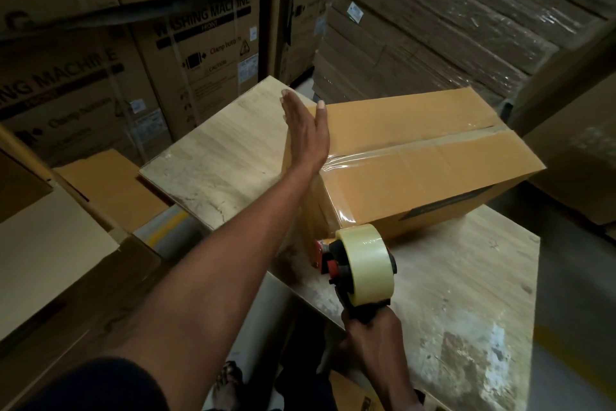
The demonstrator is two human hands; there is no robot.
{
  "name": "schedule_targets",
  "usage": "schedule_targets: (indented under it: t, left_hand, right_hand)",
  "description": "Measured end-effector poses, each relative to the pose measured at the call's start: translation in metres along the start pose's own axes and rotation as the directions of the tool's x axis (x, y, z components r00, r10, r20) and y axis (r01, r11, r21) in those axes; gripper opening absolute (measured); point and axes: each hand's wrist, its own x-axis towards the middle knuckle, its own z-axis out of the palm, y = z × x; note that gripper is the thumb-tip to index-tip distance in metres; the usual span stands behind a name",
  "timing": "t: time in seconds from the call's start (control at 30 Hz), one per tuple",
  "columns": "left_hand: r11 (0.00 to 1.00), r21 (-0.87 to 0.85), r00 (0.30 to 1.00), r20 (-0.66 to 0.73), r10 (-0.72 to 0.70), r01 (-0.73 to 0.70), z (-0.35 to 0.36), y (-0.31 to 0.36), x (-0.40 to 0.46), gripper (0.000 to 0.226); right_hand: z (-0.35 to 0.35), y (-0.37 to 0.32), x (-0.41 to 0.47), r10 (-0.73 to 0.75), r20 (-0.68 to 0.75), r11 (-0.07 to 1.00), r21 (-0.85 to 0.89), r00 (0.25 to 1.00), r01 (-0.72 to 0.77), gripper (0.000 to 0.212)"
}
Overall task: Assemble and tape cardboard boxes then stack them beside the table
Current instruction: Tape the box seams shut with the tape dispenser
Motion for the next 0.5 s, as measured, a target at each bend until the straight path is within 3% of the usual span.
schedule_targets:
  t: [0.17,0.23,0.33,0.4,0.5]
  left_hand:
    - [0.975,-0.221,0.997,0.079,0.007,0.011,-0.01,-0.019,-0.009,0.07]
    - [0.975,-0.209,0.979,0.199,-0.039,0.081,-0.015,-0.037,-0.009,0.07]
    - [0.98,-0.048,0.929,0.329,-0.167,0.193,-0.022,-0.07,-0.012,0.076]
    - [0.974,-0.119,0.962,0.218,-0.166,0.195,-0.023,-0.066,-0.019,0.079]
    - [0.965,-0.26,0.999,0.032,-0.008,0.016,-0.014,-0.03,-0.031,0.092]
  right_hand:
    - [-0.001,0.0,0.002,0.006,0.002,1.0,0.018,1.0,-0.006,0.026]
    - [-0.003,-0.002,0.002,0.004,0.01,1.0,0.009,1.0,-0.004,0.026]
    - [-0.005,-0.003,0.001,0.008,0.009,1.0,0.005,1.0,-0.008,0.027]
    - [-0.004,-0.003,0.001,0.006,0.014,1.0,-0.01,1.0,-0.006,0.03]
    - [-0.002,-0.001,0.001,0.009,0.012,1.0,-0.005,1.0,-0.009,0.032]
